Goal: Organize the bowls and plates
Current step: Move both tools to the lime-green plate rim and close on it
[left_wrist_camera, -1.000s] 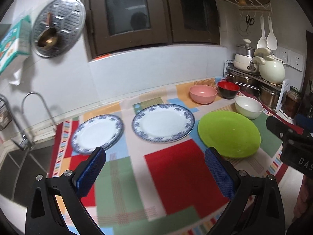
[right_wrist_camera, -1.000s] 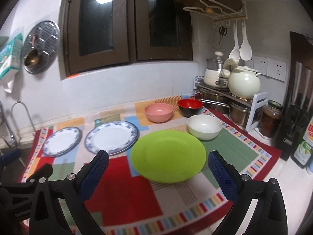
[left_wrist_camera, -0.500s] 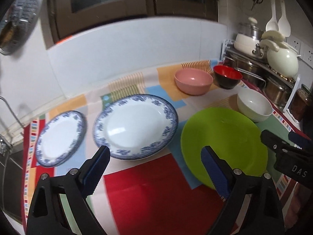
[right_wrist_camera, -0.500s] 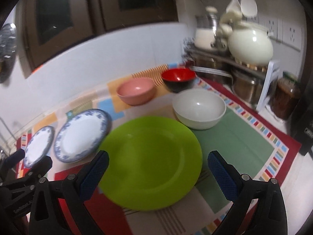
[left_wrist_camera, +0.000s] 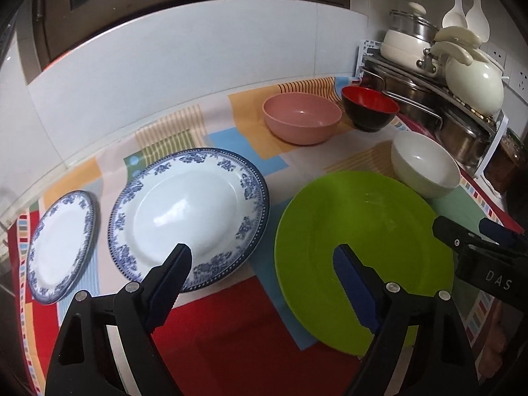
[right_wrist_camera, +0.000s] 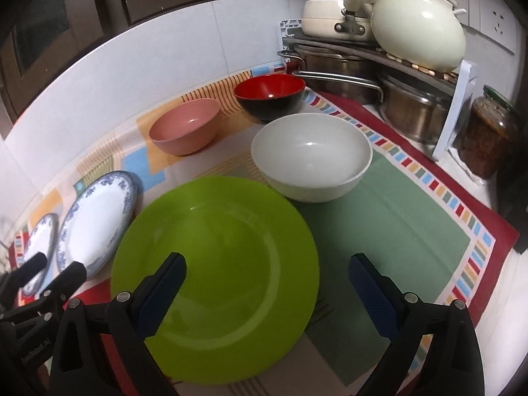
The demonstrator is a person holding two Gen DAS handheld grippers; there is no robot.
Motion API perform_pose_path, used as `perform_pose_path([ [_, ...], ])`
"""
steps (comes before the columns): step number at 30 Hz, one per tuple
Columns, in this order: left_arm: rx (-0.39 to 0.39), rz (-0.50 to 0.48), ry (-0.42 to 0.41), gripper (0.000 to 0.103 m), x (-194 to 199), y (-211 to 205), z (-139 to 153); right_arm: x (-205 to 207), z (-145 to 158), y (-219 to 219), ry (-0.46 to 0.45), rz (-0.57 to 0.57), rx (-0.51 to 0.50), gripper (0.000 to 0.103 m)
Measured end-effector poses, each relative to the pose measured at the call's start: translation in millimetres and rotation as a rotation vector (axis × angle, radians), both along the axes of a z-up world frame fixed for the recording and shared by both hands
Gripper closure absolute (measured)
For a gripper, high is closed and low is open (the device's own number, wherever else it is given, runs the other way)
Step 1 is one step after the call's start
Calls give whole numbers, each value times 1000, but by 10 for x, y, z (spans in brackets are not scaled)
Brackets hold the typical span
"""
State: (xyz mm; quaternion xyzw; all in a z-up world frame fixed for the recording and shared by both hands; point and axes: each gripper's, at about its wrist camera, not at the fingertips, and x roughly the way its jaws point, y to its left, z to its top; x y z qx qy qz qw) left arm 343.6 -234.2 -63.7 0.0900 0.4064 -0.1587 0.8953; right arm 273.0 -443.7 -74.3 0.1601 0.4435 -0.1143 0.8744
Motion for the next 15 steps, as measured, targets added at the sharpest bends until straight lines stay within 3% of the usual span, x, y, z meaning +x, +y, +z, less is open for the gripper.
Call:
perform_pose_path([
  [8, 9, -31, 74, 23, 205, -134, -196, 172, -93, -36, 17, -1, -40, 3],
  [15, 14, -58, 149, 35, 302, -252, -396, 265, -307, -126, 78, -9, -9, 15],
])
